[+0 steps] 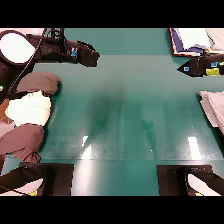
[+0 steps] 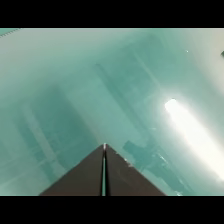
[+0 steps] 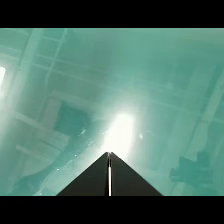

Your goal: Fold the shirts.

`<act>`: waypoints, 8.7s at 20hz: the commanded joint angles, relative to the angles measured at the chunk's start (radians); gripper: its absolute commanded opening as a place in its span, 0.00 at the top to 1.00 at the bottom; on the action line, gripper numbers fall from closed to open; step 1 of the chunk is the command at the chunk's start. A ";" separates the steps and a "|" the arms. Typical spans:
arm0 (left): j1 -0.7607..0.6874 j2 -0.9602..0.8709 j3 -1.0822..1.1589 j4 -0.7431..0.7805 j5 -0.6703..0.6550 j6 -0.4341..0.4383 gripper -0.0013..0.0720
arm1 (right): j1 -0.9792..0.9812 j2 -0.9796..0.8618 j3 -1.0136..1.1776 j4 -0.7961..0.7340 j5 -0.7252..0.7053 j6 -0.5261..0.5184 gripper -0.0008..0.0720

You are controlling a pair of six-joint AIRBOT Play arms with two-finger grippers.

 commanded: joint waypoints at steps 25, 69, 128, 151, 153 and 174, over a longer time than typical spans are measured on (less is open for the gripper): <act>0.492 -0.257 0.000 0.424 -0.137 -0.171 0.20 | 0.003 0.000 0.001 0.000 -0.038 -0.001 0.97; 0.010 -0.304 0.065 0.166 -0.332 -0.184 0.16 | -0.133 -0.035 0.411 0.008 0.139 -0.001 0.97; 0.103 0.449 0.053 0.205 -0.099 -0.034 0.94 | -0.065 0.267 0.207 -0.348 0.030 -0.114 0.97; 0.103 0.377 0.390 0.164 -0.204 -0.030 0.94 | 0.045 0.182 0.554 -0.343 0.028 -0.080 0.97; 0.103 0.377 0.449 0.138 -0.203 -0.030 0.94 | 0.045 0.173 0.603 -0.343 0.040 -0.079 0.97; 0.289 -0.284 -0.130 0.314 0.060 -0.112 0.84 | 0.043 -0.726 0.548 -0.255 0.130 -0.034 0.65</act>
